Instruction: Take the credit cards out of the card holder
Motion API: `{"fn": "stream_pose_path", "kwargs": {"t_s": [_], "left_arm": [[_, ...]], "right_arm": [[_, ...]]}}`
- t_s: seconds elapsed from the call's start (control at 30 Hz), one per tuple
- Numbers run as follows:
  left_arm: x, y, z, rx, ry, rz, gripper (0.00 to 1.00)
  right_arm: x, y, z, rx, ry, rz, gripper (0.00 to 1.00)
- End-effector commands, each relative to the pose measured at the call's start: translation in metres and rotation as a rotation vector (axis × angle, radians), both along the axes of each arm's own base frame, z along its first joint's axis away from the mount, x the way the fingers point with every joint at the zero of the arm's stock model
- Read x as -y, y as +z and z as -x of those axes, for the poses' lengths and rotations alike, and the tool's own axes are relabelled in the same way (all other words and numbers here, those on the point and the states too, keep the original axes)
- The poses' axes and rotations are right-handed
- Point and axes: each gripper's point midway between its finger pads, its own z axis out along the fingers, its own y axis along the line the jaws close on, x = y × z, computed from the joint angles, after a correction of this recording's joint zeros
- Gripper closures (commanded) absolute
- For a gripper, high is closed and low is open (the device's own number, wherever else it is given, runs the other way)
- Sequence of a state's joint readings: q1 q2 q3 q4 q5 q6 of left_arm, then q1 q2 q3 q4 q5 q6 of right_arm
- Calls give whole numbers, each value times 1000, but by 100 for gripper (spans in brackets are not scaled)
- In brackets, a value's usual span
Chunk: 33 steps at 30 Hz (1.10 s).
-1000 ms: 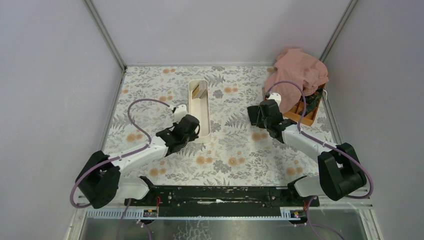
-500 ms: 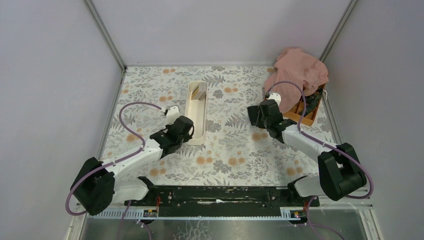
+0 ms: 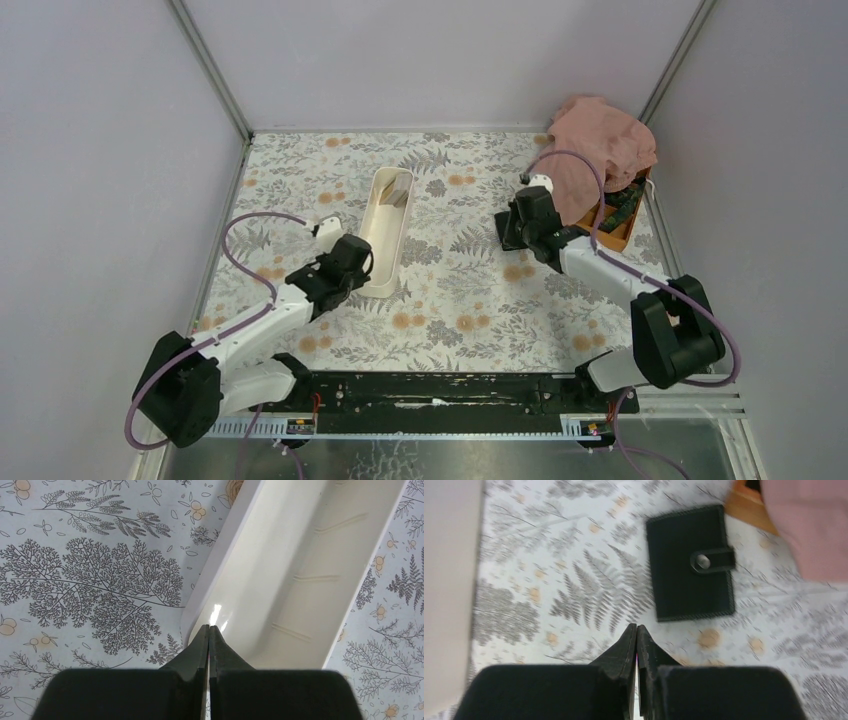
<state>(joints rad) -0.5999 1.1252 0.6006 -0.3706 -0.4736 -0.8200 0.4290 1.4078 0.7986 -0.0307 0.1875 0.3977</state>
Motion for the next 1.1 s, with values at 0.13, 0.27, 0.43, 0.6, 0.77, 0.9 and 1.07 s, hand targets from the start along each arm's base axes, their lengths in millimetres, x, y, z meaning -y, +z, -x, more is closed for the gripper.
{"fn": "stream_pose_path", "kwargs": {"t_s": [0.13,0.27,0.43,0.6,0.77,0.9,1.07], "left_arm": [[-13,-10,23,-55,-6,-14,100],[-18,-13,32,-66,5,-9,100],[-18,-19,38,-75,1,7,100],[-15,-21,43,-89,-11,34,100],[-5,-17,50,-98,-40,106,100],[-3,-19,55,-100,-45,134,100],[-3,-21,57,-103,-44,139,100]], "right_arm": [[-71,33,-68,50,125,-117,97],[-103,15,-99,10,146,-87,98],[-143,-5,-118,-21,177,-73,99],[-174,-22,-122,-37,203,-73,100],[-208,-24,-121,-27,249,-100,100],[-227,-29,-119,-36,273,-135,99],[-248,-34,-113,-47,301,-172,99]]}}
